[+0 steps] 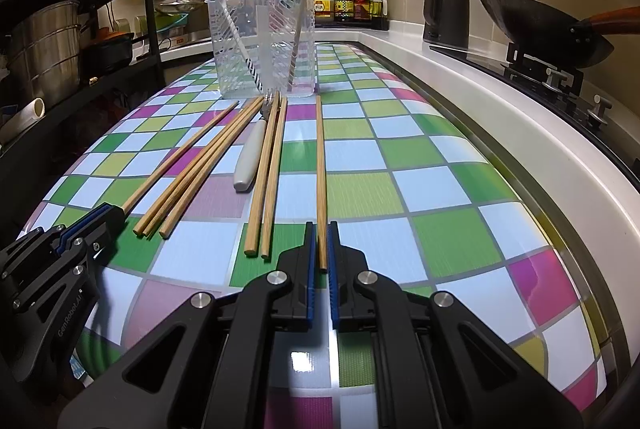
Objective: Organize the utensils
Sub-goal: 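Lift and carry the chopsticks toward the clear container with both tools, then lower the chopsticks into the container and open both tools, then move both tools back toward the remaining chopsticks on the cloth, then grasp a bamboo chopstick with the left tool while the right tool grasps another chopstick, then lift and carry the chopsticks over the clear container with both tools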
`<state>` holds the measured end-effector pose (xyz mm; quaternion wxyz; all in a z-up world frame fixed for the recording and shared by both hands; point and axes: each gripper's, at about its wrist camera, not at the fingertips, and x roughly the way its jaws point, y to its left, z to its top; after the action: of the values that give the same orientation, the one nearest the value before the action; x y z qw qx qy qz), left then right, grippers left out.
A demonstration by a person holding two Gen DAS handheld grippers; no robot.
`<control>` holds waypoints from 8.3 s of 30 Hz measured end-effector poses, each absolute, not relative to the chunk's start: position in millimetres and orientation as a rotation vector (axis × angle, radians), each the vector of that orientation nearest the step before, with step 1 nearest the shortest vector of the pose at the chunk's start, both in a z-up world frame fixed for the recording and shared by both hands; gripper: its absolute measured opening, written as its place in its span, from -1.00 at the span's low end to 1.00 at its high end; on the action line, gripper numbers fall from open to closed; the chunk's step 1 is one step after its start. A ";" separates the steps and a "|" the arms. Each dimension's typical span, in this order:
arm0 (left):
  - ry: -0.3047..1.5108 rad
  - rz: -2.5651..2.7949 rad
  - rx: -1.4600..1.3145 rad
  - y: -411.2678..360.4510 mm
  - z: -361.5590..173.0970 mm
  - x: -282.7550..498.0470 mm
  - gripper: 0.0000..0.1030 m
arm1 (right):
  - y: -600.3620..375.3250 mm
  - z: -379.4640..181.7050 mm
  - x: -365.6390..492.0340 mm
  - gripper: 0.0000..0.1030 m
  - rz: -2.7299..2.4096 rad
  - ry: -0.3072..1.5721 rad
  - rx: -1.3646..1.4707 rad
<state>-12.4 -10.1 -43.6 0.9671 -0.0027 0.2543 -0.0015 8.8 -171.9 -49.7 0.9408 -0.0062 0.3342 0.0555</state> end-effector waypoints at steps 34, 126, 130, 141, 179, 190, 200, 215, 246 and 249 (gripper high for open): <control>0.405 -0.018 -0.014 -3.5 24.9 -33.4 -0.87 | -168.2 35.7 -7.4 -0.92 0.115 0.516 -0.069; 0.446 -0.274 -0.082 34.9 176.2 158.6 -0.23 | -154.2 192.3 133.1 -0.33 0.242 0.398 -0.034; 0.442 -0.245 -0.056 32.2 145.9 124.1 -0.23 | -159.1 168.1 101.1 -0.33 0.227 0.395 -0.041; 0.543 -0.177 -0.106 21.5 49.8 53.6 -0.62 | -172.0 48.4 45.6 -0.72 0.206 0.572 0.014; 0.608 -0.120 0.020 -22.0 -38.6 5.1 -0.78 | -157.9 -44.3 24.6 -0.91 0.228 0.762 -0.016; 0.539 -0.037 0.016 -13.6 -41.1 -12.5 -0.88 | -162.7 -48.3 10.2 -0.92 0.153 0.694 -0.001; 0.516 -0.032 -0.009 -10.9 -43.7 -11.6 -0.86 | -167.1 -50.3 5.6 -0.88 0.107 0.650 0.002; 0.503 -0.017 0.006 -11.7 -44.2 -8.7 -0.86 | -166.3 -50.7 8.3 -0.91 0.106 0.651 0.002; 0.383 -0.005 -0.016 2.5 11.0 -34.4 -0.88 | -170.2 12.4 -9.3 -0.92 0.073 0.551 -0.001; 0.366 0.005 -0.023 7.9 20.4 -35.4 -0.88 | -172.2 21.7 -10.6 -0.92 0.071 0.531 -0.003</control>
<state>-35.4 7.9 20.4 0.9832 -0.0116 0.1819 0.0023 -10.6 -172.2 21.7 0.9643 -0.0014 0.2624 0.0349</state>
